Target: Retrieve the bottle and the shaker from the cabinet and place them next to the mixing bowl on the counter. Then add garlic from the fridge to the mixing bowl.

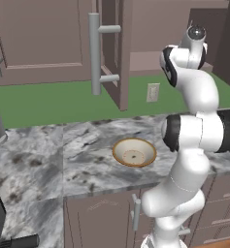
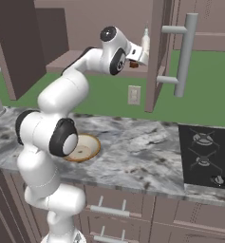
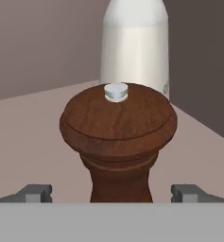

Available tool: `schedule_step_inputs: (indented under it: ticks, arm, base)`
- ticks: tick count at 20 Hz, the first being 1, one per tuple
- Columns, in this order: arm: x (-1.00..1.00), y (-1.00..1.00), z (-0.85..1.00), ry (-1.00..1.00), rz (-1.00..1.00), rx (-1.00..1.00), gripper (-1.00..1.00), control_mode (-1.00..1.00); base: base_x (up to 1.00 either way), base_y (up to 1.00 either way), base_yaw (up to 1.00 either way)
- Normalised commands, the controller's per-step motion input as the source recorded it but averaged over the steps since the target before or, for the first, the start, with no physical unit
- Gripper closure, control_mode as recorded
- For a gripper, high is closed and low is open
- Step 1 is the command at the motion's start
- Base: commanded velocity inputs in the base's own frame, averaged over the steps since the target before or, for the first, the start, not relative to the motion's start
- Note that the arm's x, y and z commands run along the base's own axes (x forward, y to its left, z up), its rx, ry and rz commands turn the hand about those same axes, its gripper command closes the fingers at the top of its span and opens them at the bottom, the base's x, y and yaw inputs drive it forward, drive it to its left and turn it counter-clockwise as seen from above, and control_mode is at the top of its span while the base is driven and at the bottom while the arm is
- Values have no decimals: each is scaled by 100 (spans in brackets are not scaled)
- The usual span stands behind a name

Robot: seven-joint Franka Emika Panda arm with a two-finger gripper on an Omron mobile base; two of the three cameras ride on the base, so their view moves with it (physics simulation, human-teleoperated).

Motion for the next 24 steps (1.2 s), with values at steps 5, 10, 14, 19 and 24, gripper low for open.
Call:
schedule_step_inputs:
  ticks: [5,10,14,19,24]
  arm:
    - [15,-4,-2,0,0,0,-100,-100]
    - [0,0,0,0,0,0,-100,-100]
    - [0,0,0,0,0,0,100,-100]
    - [0,0,0,0,0,0,100,-100]
    - [-74,3,0,-3,10,0,100,-100]
  base:
    - [0,0,0]
    - [0,0,0]
    - [0,0,0]
    - [0,0,0]
    - [0,0,0]
